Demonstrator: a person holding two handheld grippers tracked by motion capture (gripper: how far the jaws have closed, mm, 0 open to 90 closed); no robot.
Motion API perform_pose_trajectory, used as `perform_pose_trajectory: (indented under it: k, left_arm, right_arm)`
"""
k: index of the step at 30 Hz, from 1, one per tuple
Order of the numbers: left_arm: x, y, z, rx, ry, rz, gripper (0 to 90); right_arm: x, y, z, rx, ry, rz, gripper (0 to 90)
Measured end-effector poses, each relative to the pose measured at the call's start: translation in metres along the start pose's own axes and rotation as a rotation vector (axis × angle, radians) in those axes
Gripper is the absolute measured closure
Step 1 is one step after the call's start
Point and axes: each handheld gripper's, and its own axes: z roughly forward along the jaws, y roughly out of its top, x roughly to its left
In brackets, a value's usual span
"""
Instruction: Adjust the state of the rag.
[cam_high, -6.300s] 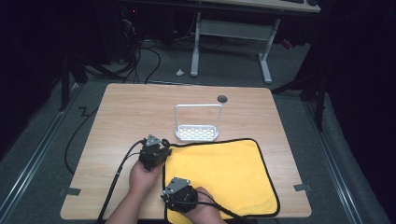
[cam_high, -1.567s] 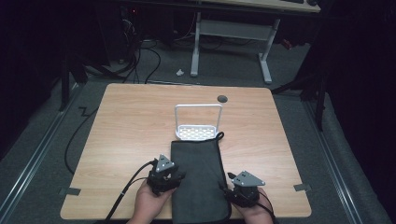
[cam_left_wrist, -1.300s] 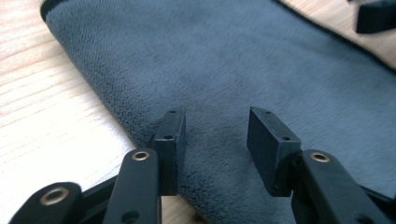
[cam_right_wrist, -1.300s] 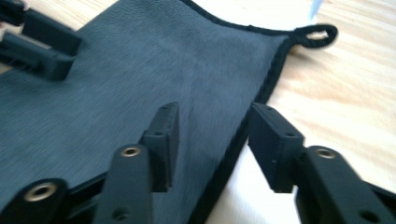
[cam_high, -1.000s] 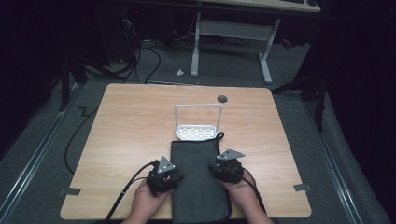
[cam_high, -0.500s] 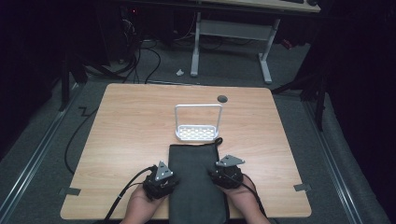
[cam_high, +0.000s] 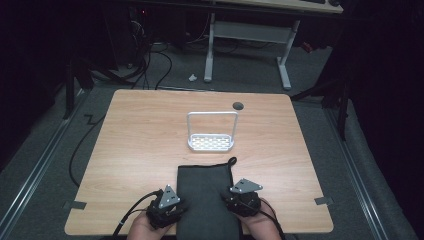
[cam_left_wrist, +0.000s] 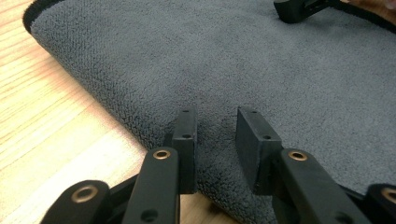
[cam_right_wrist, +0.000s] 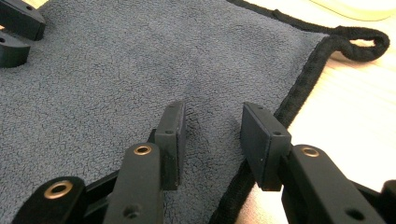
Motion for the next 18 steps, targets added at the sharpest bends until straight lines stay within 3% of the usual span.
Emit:
perform_pose_trajectory:
  k: [3,5,9,13,18]
  left_arm:
    - [0.005,0.003,-0.001,-0.001,-0.019,-0.023,68.2]
    - [0.01,0.008,-0.004,-0.022,0.001,-0.032,64.0]
    - [0.034,0.022,-0.006,-0.085,0.034,-0.122,57.7]
    - [0.064,0.038,0.009,-0.101,0.055,-0.233,47.7]
    - [0.085,0.048,0.037,-0.061,0.101,-0.305,40.3]
  right_arm:
    - [0.0,-0.001,0.0,-0.004,0.003,0.012,61.1]
    - [0.0,-0.001,0.0,-0.006,0.003,0.009,61.0]
    - [-0.001,-0.001,0.0,-0.007,0.007,0.007,61.0]
    - [-0.001,-0.002,0.0,-0.009,0.008,0.008,60.7]
    - [-0.001,-0.002,0.0,-0.015,0.01,0.002,60.5]
